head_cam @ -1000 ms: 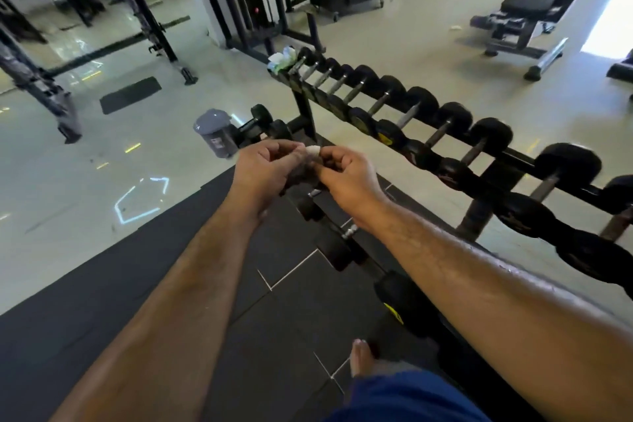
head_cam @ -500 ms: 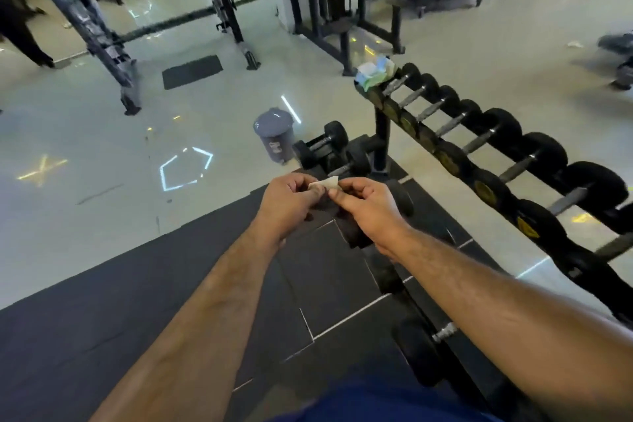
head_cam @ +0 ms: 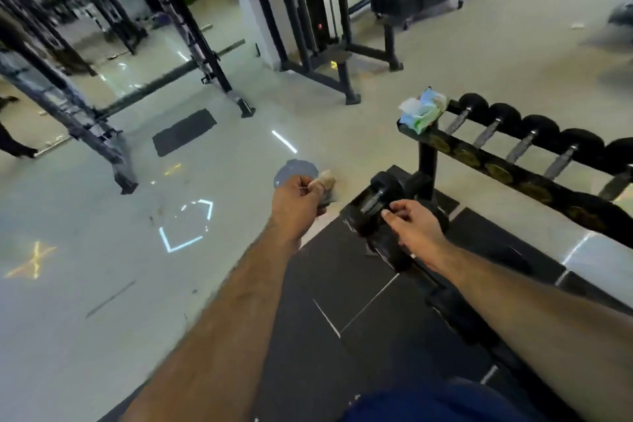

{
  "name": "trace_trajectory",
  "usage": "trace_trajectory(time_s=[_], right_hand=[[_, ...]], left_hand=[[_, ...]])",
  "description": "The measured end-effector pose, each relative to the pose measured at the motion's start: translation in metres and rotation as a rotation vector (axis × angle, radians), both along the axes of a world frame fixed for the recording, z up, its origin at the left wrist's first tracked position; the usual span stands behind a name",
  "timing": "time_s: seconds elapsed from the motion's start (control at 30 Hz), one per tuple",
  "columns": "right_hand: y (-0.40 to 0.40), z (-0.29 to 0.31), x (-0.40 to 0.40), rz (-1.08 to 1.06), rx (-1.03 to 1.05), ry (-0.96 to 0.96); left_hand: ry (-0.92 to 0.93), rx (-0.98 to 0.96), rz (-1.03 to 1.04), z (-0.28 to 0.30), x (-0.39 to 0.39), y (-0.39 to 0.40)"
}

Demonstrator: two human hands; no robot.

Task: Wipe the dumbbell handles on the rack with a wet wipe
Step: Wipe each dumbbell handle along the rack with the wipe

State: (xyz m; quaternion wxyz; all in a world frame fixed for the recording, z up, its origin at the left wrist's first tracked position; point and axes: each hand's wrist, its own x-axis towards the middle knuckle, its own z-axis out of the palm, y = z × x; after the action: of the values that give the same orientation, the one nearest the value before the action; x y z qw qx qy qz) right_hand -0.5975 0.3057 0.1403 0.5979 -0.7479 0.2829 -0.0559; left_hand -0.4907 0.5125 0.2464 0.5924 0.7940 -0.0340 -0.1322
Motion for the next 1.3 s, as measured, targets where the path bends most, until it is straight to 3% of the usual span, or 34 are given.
trace_trajectory(time_s=[0.17, 0.3, 0.53, 0.67, 0.8, 1.03, 1.17, 1.3], right_hand=[[-0.001, -0.047, 0.075, -0.089, -0.1, 0.142], [-0.015, -0.097, 0.119, -0.081, -0.194, 0.302], [-0.044, -0.218, 0.19, -0.182, -0.204, 0.646], [-0.056, -0.277, 0.218, -0.333, -0.248, 0.873], [-0.064, -0.327, 0.239, -0.347, -0.22, 1.082], [-0.047, -0.362, 0.261, -0.519, -0.342, 1.023], [-0.05, -0.365, 0.268, -0.382, -0.372, 1.035], [-0.049, -0.363, 0.256, -0.253, -0.385, 1.09]], left_hand=[[0.001, 0.166, -0.155, -0.008, 0.118, -0.011], [0.053, 0.219, -0.287, -0.046, 0.188, -0.046], [0.133, 0.399, -0.528, -0.169, 0.279, -0.11], [0.039, 0.502, -0.65, -0.247, 0.315, -0.137], [-0.017, 0.61, -0.681, -0.315, 0.342, -0.166], [-0.227, 0.684, -0.84, -0.419, 0.383, -0.218], [-0.492, 0.716, -1.077, -0.453, 0.395, -0.236], [-0.574, 0.654, -1.187, -0.461, 0.397, -0.236]])
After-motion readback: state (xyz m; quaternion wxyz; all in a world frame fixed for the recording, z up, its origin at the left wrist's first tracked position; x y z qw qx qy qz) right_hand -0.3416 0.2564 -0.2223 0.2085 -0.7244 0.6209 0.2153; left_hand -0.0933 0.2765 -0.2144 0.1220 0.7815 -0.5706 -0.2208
